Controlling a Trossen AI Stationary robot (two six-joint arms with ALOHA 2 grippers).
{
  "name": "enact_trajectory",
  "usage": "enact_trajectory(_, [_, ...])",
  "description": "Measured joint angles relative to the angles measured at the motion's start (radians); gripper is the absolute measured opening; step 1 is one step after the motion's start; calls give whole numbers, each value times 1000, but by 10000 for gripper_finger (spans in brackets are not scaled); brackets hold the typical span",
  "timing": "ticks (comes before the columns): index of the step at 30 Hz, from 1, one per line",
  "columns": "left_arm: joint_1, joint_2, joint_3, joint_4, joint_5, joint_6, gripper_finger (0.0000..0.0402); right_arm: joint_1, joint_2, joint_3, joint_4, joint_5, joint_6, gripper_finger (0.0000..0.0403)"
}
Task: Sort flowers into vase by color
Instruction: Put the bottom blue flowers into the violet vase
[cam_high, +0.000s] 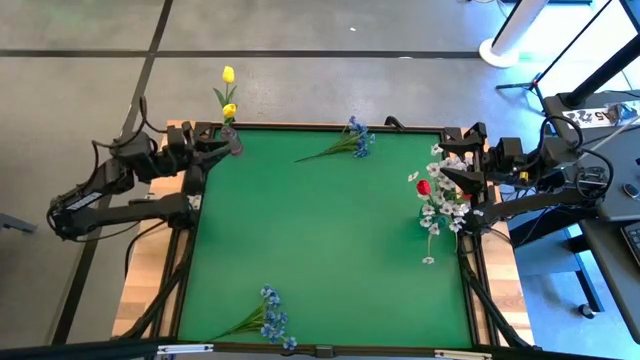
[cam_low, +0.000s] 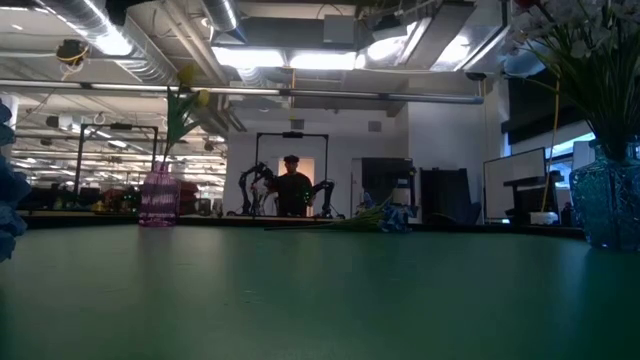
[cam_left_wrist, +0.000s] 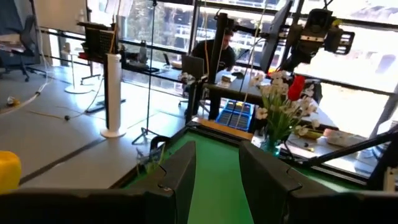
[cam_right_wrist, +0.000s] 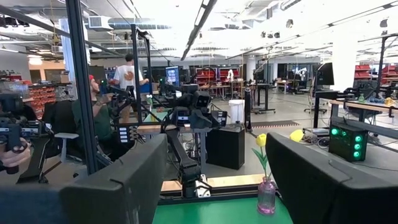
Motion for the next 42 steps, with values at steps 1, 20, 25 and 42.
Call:
enact_trajectory(1, [0, 0, 0, -1, 7, -7, 119, 0, 0, 0, 0, 3, 0, 273])
enact_trajectory(20, [-1, 70, -25, -97, 31, -46, 119, 0, 0, 0, 0, 2, 0, 273])
enact_trajectory(25, [-54, 118, -124, -169, 114, -196, 119, 0, 0, 0, 0, 2, 0, 273])
enact_trajectory(42, [-854, 512, -42, -263, -81, -588, 119, 0, 0, 0, 0, 1, 0, 273])
